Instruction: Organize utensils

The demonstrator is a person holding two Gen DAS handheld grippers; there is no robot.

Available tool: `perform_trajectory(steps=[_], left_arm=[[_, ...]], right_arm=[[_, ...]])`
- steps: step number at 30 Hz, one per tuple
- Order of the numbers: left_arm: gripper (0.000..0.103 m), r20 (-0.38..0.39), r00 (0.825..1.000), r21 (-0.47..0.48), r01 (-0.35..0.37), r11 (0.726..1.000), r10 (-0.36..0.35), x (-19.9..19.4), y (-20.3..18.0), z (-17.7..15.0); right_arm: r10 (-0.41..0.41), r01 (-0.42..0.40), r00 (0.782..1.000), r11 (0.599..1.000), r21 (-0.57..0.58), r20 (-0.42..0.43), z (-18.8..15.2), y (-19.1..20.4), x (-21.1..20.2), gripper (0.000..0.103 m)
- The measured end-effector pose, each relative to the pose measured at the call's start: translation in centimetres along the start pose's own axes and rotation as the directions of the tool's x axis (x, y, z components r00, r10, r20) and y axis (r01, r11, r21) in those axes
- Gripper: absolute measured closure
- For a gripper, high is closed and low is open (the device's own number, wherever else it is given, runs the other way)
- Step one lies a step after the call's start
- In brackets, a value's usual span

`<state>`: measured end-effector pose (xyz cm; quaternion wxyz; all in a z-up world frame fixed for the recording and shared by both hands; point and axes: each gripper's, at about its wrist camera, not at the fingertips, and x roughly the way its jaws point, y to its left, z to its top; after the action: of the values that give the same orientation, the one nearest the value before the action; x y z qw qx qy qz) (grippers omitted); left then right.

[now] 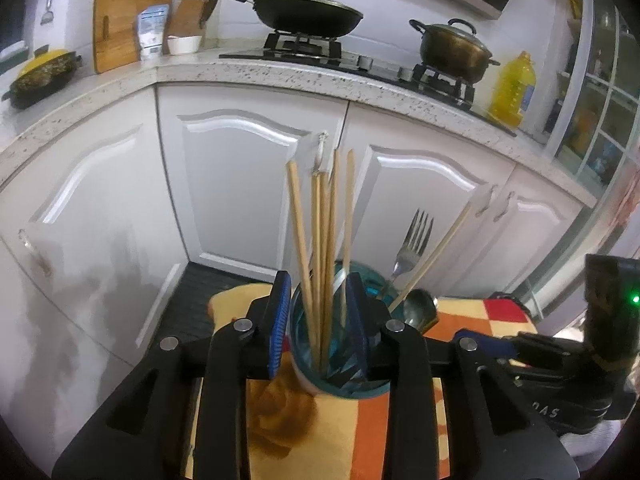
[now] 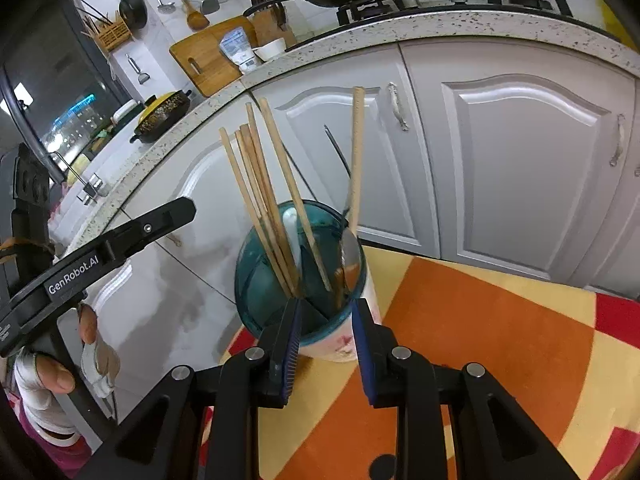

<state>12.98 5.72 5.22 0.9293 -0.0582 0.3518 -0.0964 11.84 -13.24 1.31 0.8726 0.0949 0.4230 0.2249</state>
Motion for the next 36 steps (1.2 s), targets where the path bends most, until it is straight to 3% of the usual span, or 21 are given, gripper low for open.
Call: perform_trajectory(steps=[7, 14, 23, 36], left_arm=[[0.07, -0.052, 0.997, -0.004, -0.053, 0.999, 0.053, 0.2, -0.3, -3.1], [0.07, -0.09, 0.989, -0.006, -0.12, 0.993, 0.119, 0.1, -0.6, -6.0], [0.07, -0.034, 0.983, 0.013, -0.178, 0.984, 0.178, -2.1, -1.3, -6.7], [0.07, 0.023, 0.979, 0.009, -0.202, 0.979, 0.202, -4.8, -1.9, -6.9]], right_arm=[[-0.077, 0.077, 0.997, 0.997, -0.007, 0.02, -1.4, 0.1, -0.3, 0.077], [-0.119, 0.12, 0.992, 0.993, -0.011, 0.051, -1.9, 0.8, -1.0, 0.067], [-0.155, 0.159, 0.984, 0.987, -0.037, 0.088, -2.1, 2.7, -2.0, 0.066], [-0.17, 0.177, 0.978, 0.983, -0.047, 0.122, -2.6, 4.0, -3.5, 0.062]])
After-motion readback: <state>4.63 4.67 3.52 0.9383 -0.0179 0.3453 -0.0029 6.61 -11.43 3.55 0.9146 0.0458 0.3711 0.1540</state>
